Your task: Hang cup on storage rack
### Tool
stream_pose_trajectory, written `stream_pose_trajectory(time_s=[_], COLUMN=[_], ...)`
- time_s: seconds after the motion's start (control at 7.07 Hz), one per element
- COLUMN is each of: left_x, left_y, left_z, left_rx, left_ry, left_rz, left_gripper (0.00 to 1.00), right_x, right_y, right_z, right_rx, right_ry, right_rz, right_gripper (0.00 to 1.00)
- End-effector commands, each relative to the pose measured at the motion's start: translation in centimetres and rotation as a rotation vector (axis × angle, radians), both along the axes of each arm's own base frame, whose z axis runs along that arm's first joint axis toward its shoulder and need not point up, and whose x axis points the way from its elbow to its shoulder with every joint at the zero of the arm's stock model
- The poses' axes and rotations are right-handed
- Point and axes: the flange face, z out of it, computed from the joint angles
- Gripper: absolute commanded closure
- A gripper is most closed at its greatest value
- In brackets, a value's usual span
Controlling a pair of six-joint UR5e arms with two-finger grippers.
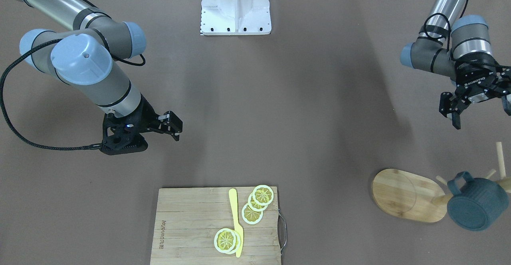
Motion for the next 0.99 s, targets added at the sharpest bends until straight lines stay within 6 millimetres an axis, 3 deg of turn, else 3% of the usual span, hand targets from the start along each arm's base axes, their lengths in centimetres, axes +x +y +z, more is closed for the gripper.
stream_pose_trajectory(time_s=[0.0, 0.14, 0.42, 0.57, 0.85], left_x=[-2.5, -3.4, -5.0, -5.9, -9.0], left_y=[3.3, 4.4, 6.0, 6.2, 6.0], left_z=[-1.3, -2.5, -9.3, -10.9, -9.9], left_rx=[0.053, 0.084, 0.078, 0.088, 0.084], left_ry=[-0.143, -0.300, -0.533, -0.612, -0.873], left_rz=[-0.057, -0.101, -0.176, -0.226, -0.371], left_gripper=[0.02, 0.02, 0.02, 0.02, 0.02], right_x=[3.2, 7.5, 17.4, 22.1, 29.3], right_y=[-1.6, -3.3, -5.2, -5.6, -4.9], right_z=[1.2, 3.8, 10.6, 14.3, 22.6], right_rx=[-0.026, -0.058, -0.044, -0.034, -0.049], right_ry=[0.009, 0.010, 0.033, 0.065, 0.134], right_rz=[0.036, 0.061, 0.056, 0.071, 0.071], right_gripper=[0.01, 0.01, 0.01, 0.01, 0.01])
